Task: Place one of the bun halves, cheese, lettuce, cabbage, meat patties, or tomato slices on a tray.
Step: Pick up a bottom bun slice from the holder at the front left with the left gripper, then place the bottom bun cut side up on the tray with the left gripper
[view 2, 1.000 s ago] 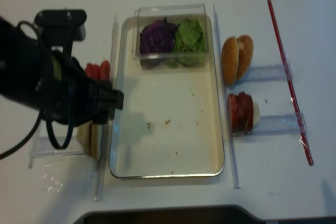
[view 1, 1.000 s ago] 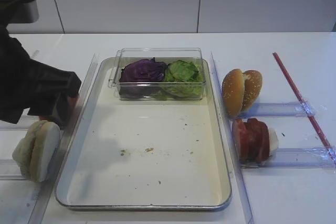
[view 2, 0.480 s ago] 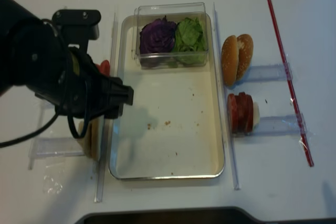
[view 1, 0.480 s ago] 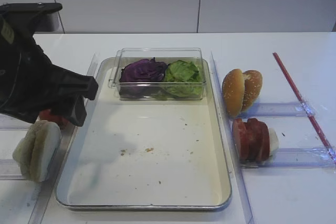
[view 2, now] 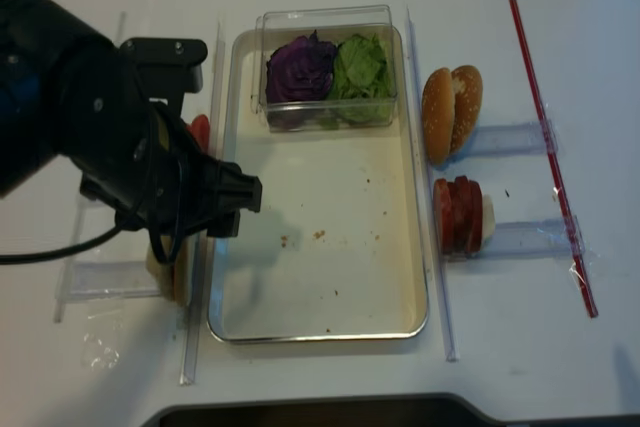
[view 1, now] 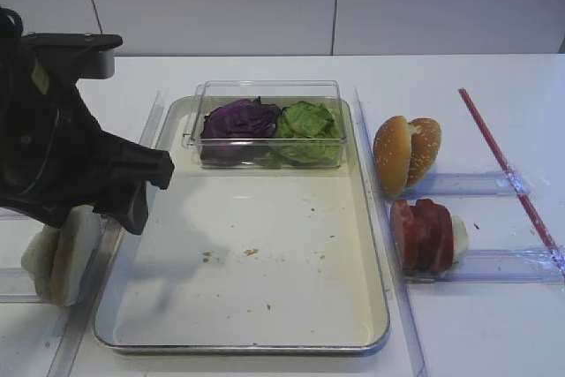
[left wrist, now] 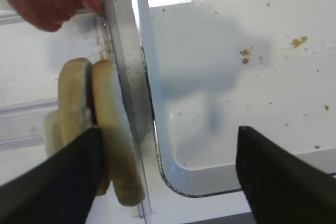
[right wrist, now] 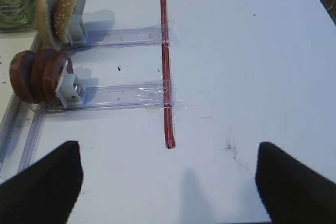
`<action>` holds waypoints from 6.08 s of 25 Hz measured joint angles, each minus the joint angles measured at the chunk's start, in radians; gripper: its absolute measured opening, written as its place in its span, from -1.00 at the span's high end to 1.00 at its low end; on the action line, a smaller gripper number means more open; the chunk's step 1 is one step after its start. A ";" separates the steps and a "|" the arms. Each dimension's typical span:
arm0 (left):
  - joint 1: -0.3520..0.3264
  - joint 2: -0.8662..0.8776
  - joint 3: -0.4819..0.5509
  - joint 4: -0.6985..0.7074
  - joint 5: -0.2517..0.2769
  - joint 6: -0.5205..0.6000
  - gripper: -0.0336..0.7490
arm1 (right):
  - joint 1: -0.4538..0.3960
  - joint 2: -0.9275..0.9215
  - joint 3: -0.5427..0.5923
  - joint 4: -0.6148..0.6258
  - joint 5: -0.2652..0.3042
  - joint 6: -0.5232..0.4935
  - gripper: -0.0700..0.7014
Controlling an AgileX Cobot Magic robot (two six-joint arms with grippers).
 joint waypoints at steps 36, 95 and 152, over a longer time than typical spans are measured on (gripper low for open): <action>-0.006 0.048 0.024 0.073 0.066 -0.003 0.04 | 0.000 0.000 0.000 0.000 0.000 0.000 -0.97; -0.006 0.051 -0.001 0.079 0.112 -0.006 0.66 | 0.000 0.000 0.000 -0.012 0.000 0.000 -0.97; -0.008 -0.003 -0.001 -0.298 -0.171 0.254 0.68 | 0.000 0.000 0.000 -0.015 0.000 0.000 -0.97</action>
